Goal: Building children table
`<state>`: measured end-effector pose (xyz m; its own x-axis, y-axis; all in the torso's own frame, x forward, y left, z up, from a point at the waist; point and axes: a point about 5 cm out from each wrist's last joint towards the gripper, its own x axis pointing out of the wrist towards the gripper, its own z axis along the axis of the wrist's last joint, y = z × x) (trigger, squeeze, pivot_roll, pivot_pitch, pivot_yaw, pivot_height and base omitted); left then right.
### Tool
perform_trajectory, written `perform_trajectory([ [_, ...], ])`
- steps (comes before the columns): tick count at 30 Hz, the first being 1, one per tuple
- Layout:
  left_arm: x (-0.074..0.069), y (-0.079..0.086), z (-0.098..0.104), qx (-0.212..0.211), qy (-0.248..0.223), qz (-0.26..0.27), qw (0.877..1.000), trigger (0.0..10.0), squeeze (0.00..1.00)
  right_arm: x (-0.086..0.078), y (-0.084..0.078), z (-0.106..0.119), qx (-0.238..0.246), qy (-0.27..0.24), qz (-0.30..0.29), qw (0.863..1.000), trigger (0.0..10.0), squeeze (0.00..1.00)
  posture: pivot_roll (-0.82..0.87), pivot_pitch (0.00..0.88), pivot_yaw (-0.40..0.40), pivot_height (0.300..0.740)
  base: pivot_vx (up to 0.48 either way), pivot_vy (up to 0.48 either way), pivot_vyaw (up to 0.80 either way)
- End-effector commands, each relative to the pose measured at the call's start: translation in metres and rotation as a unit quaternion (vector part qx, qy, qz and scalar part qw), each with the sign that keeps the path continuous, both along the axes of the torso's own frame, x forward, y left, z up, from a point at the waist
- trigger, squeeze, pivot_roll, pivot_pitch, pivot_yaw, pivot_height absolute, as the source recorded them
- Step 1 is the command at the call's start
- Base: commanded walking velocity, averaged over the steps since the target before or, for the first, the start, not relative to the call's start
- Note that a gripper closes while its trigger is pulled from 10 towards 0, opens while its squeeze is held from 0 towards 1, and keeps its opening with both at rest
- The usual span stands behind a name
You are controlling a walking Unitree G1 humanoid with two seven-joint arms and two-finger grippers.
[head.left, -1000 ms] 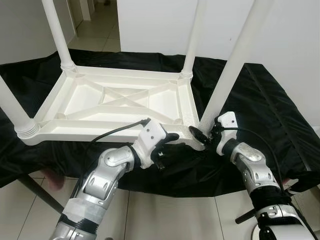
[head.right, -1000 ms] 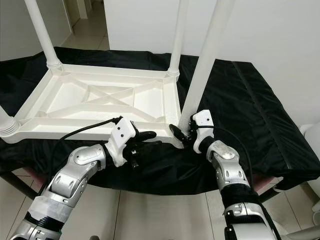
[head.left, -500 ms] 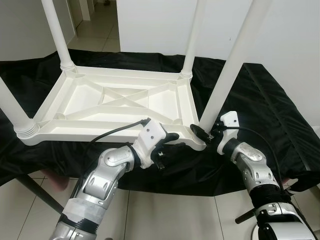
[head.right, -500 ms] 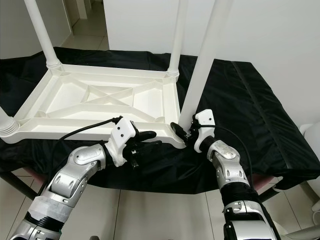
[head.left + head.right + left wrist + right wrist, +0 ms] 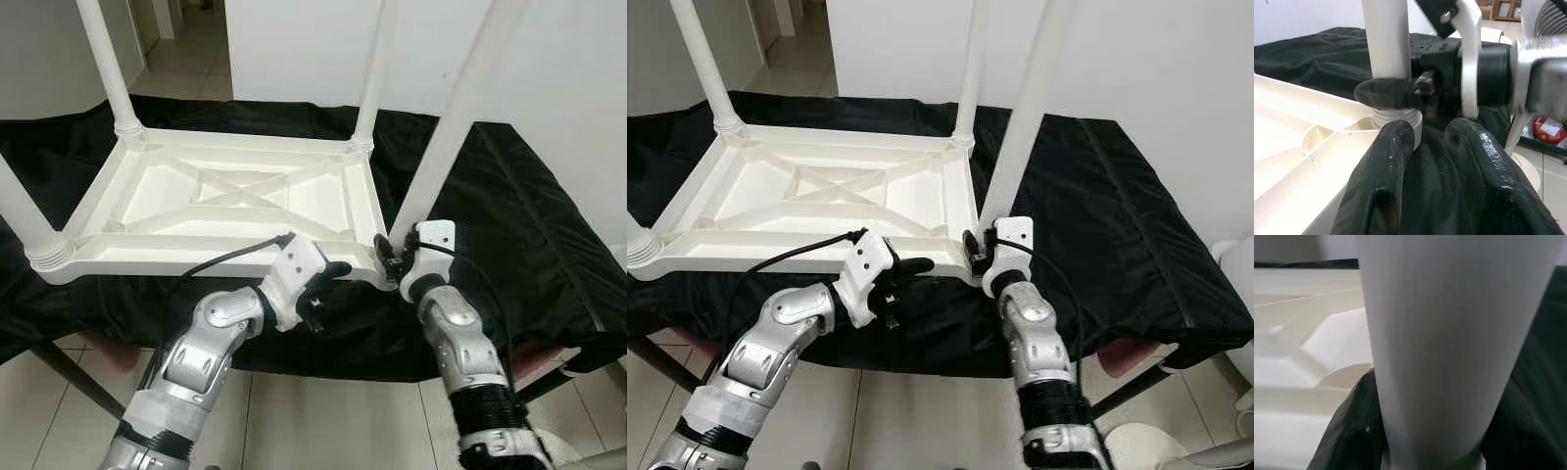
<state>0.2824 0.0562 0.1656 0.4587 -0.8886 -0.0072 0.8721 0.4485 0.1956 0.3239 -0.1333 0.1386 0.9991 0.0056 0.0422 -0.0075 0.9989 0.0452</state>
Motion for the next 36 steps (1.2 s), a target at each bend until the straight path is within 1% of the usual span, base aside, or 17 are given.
perform_trajectory([
  [1, 0.000, 0.001, 0.000, -0.007, 0.006, 0.017, 1.000, 10.0, 0.00, -0.005, -0.006, -0.014, -0.006, 0.032, -0.050, 0.998, 10.0, 0.00, 0.02, 0.065, -0.040, 0.740, 0.000, 0.000, 0.00],
  [5, 0.001, 0.001, 0.000, -0.007, 0.006, 0.019, 1.000, 10.0, 0.00, -0.009, 0.007, -0.015, 0.024, 0.041, -0.076, 0.996, 10.0, 0.00, 0.02, 0.067, -0.039, 0.740, 0.000, 0.000, 0.00],
  [6, 0.001, 0.002, 0.000, -0.007, 0.006, 0.020, 1.000, 10.0, 0.00, -0.010, 0.016, -0.013, 0.032, 0.043, -0.060, 0.997, 10.0, 0.00, 0.02, 0.066, -0.039, 0.740, 0.000, 0.000, 0.00],
  [8, 0.001, 0.002, 0.000, -0.007, 0.006, 0.021, 1.000, 10.0, 0.00, -0.011, 0.027, -0.009, 0.037, 0.048, -0.042, 0.997, 10.0, 0.00, 0.02, 0.066, -0.039, 0.740, 0.000, 0.000, 0.00],
  [13, 0.001, 0.002, 0.000, -0.006, 0.006, 0.020, 1.000, 10.0, 0.00, -0.010, 0.019, -0.003, 0.020, 0.034, -0.049, 0.998, 10.0, 0.00, 0.02, 0.065, -0.043, 0.740, 0.000, 0.000, 0.00],
  [14, 0.001, 0.002, 0.000, -0.006, 0.006, 0.022, 1.000, 10.0, 0.00, -0.011, 0.017, -0.001, 0.020, 0.029, -0.059, 0.998, 10.0, 0.93, 0.02, 0.066, -0.044, 0.740, 0.000, 0.000, 0.00],
  [15, 0.001, 0.002, 0.000, -0.006, 0.006, 0.022, 1.000, 10.0, 0.00, -0.011, 0.017, -0.001, 0.020, 0.029, -0.059, 0.998, 10.0, 0.93, 0.02, 0.066, -0.044, 0.740, 0.000, 0.000, 0.00],
  [16, 0.001, 0.003, 0.000, -0.006, 0.006, 0.024, 1.000, 10.0, 0.00, -0.011, 0.015, 0.001, 0.022, 0.020, -0.061, 0.998, 10.0, 1.00, 0.02, 0.065, -0.046, 0.740, 0.000, 0.000, 0.00],
  [19, 0.001, 0.003, 0.000, -0.007, 0.006, 0.026, 1.000, 10.0, 0.00, -0.010, 0.009, 0.006, 0.027, 0.005, -0.059, 0.998, 10.0, 1.00, 0.02, 0.065, -0.048, 0.740, 0.000, 0.000, 0.00],
  [20, 0.000, 0.004, -0.001, -0.006, 0.006, 0.027, 1.000, 10.0, 0.00, -0.010, 0.004, 0.008, 0.029, 0.002, -0.053, 0.998, 10.0, 1.00, 0.02, 0.065, -0.050, 0.740, 0.000, 0.000, 0.00],
  [23, 0.000, 0.003, -0.001, -0.006, 0.006, 0.026, 1.000, 10.0, 0.00, -0.010, 0.001, 0.007, 0.028, 0.004, -0.051, 0.998, 10.0, 1.00, 0.02, 0.063, -0.051, 0.740, 0.000, 0.000, 0.00],
  [24, 0.000, 0.003, -0.001, -0.007, 0.006, 0.026, 1.000, 10.0, 0.00, -0.010, -0.003, 0.006, 0.023, 0.006, -0.043, 0.999, 10.0, 0.50, 0.02, 0.061, -0.052, 0.740, 0.000, 0.000, 0.00],
  [25, 0.000, 0.003, -0.001, -0.007, 0.006, 0.026, 1.000, 10.0, 0.00, -0.010, -0.003, 0.006, 0.023, 0.006, -0.043, 0.999, 10.0, 0.50, 0.02, 0.061, -0.052, 0.740, 0.000, 0.000, 0.00],
  [26, 0.000, 0.002, -0.001, -0.007, 0.006, 0.026, 1.000, 10.0, 0.00, -0.010, -0.005, 0.005, 0.022, 0.004, -0.034, 0.999, 10.0, 0.00, 0.02, 0.059, -0.053, 0.740, 0.000, 0.000, 0.00],
  [29, 0.001, 0.002, -0.001, -0.007, 0.005, 0.026, 1.000, 10.0, 0.00, -0.011, -0.007, 0.004, 0.018, 0.001, -0.019, 1.000, 10.0, 0.00, 0.02, 0.058, -0.053, 0.740, 0.000, 0.000, 0.00],
  [34, 0.001, 0.002, -0.004, -0.005, 0.008, 0.027, 1.000, 10.0, 0.00, -0.014, -0.009, -0.004, 0.017, -0.020, 0.028, 0.999, 10.0, 0.00, 0.02, 0.049, -0.050, 0.740, 0.000, 0.000, 0.00],
  [36, 0.001, 0.003, -0.004, -0.004, 0.003, 0.031, 1.000, 10.0, 0.00, -0.016, -0.010, -0.005, 0.007, -0.028, 0.042, 0.999, 10.0, 0.00, 0.02, 0.047, -0.049, 0.740, 0.000, 0.000, 0.00],
])
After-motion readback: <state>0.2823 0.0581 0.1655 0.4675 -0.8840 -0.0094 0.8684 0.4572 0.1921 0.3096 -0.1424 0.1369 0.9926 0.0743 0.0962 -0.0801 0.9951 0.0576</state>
